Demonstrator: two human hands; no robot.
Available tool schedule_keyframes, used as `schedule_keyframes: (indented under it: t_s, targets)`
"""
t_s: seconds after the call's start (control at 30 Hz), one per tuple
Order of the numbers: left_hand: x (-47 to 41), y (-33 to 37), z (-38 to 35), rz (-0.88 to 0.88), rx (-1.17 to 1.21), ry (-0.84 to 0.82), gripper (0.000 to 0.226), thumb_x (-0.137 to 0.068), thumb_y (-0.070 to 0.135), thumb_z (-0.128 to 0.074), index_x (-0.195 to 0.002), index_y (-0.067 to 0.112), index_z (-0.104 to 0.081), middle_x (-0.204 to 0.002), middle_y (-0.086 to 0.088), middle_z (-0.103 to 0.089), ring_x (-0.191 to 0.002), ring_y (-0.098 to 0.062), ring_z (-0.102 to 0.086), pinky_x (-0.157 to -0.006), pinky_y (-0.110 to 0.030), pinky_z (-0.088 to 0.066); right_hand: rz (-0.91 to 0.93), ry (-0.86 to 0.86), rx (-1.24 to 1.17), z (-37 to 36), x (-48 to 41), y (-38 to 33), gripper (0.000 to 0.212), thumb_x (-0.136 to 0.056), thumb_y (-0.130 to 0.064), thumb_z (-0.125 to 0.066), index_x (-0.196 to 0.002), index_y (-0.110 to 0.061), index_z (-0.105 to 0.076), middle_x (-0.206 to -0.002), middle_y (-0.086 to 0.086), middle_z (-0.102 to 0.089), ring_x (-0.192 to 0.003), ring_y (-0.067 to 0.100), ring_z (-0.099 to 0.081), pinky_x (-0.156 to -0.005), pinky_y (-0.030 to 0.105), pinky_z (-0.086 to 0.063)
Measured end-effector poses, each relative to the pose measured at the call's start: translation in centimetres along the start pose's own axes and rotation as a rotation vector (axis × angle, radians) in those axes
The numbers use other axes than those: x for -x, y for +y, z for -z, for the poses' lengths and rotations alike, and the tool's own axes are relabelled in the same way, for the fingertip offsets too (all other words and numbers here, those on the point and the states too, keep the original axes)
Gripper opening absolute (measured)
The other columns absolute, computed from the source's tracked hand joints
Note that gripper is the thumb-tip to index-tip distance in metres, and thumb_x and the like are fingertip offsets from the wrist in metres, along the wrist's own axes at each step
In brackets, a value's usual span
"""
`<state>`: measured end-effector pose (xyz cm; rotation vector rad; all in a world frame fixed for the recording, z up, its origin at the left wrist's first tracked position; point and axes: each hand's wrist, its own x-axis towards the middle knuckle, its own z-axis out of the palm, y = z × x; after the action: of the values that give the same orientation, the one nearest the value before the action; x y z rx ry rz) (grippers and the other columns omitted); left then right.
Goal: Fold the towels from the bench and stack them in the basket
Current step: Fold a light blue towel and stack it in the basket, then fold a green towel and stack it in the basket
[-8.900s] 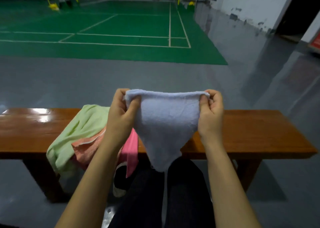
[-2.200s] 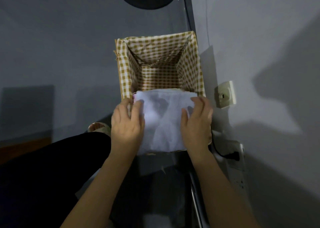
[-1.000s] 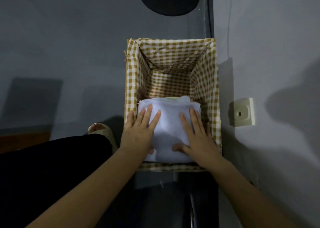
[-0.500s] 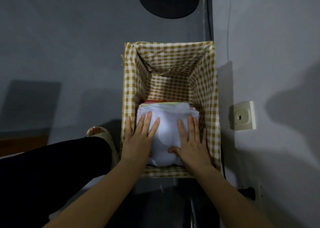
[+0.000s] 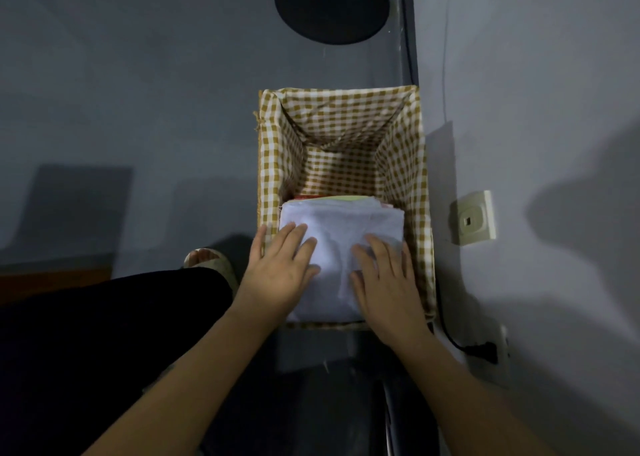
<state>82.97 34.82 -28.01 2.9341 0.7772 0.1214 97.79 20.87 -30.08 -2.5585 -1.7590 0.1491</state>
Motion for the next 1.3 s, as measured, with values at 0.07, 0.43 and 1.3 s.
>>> schedule_keyframes:
  t_s: [0.07,0.43,1.3]
  targets:
    - [-0.3,0.4,1.2,0.033,0.032,0.025,0.037,-0.093,0.03,-0.04,-0.108,0.012,-0.068,-0.114,-0.009,-0.066,-0.106,-0.026,-0.063,-0.099,-0.05,-0.042,-0.006,-0.046,-0.006,0.8,-0.9,-0.6,0.038,-0.09,-0.033,-0.054,-0.12,-0.01,-0.058,-0.129,0.016,-0.056,-0.12,0.031,-0.053,-0.103,0.047,-0.042]
    - [-0.7,-2.0,8.9,0.156,0.059,-0.107,0.014,-0.075,0.014,-0.075,-0.074,0.005,-0.064,-0.061,-0.01,-0.06,-0.047,-0.031,-0.057,-0.042,-0.027,-0.034,-0.073,0.003,-0.176,9.6,-5.4,-5.7,0.041,-0.097,-0.031,-0.028,-0.112,-0.006,-0.057,-0.112,0.013,-0.057,-0.105,0.031,-0.052,-0.09,0.045,-0.041]
    - [41.2,-15.8,28.3,1.276,-0.102,0.125,0.025,-0.101,0.034,-0.033,-0.106,0.02,-0.053,-0.1,0.002,-0.06,-0.087,-0.021,-0.061,-0.059,-0.029,-0.038,1.123,-0.04,-0.262,19.9,0.8,-50.7,0.032,-0.103,-0.034,-0.03,-0.118,-0.016,-0.052,-0.114,-0.001,-0.052,-0.107,0.018,-0.049,-0.087,0.031,-0.037]
